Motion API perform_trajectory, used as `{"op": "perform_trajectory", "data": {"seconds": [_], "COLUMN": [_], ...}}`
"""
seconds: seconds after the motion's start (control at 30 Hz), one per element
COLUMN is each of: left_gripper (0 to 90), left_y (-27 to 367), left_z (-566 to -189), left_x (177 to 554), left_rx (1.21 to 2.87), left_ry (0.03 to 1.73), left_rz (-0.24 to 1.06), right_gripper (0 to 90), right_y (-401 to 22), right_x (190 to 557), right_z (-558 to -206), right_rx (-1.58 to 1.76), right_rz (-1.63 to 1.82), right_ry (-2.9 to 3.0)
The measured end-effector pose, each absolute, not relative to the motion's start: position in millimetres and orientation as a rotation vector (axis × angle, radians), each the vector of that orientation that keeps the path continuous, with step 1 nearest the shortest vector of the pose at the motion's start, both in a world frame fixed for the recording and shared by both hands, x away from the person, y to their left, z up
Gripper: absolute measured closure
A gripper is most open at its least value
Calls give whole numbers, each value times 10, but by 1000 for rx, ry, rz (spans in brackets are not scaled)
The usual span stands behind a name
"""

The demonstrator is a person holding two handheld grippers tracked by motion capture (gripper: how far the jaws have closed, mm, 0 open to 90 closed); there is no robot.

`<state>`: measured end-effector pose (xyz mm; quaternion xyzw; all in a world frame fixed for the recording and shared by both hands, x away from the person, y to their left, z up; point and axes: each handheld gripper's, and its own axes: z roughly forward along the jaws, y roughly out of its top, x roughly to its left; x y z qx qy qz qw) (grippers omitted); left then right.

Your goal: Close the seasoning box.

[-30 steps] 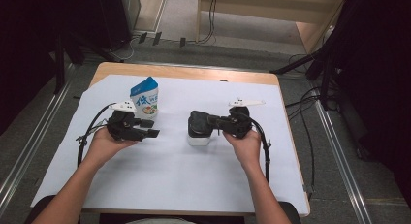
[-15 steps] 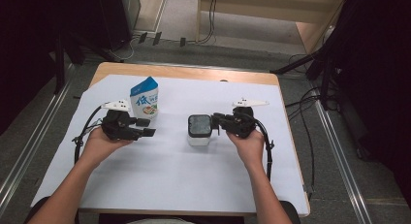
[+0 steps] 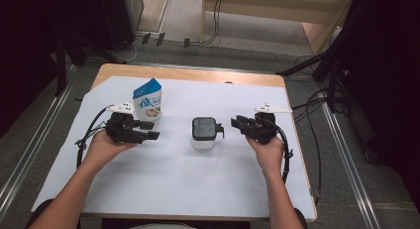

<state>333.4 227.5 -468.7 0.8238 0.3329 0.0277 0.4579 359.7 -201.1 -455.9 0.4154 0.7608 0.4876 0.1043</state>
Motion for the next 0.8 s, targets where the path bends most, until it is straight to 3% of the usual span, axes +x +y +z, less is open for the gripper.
{"op": "perform_trajectory", "data": {"seconds": [0.2, 0.8], "left_gripper": [467, 463], "left_y": [2238, 2217], "left_z": [-4741, -4787], "left_x": [3385, 3442], "left_rx": [2033, 2043], "left_ry": [826, 820], "left_rz": [36, 38], "right_gripper": [615, 576], "right_y": [-2157, -2423], "right_x": [3602, 3541], "right_z": [-4618, -4736], "right_rx": [1270, 1344], "right_rz": [1400, 1364], "right_ry": [2208, 2123]}}
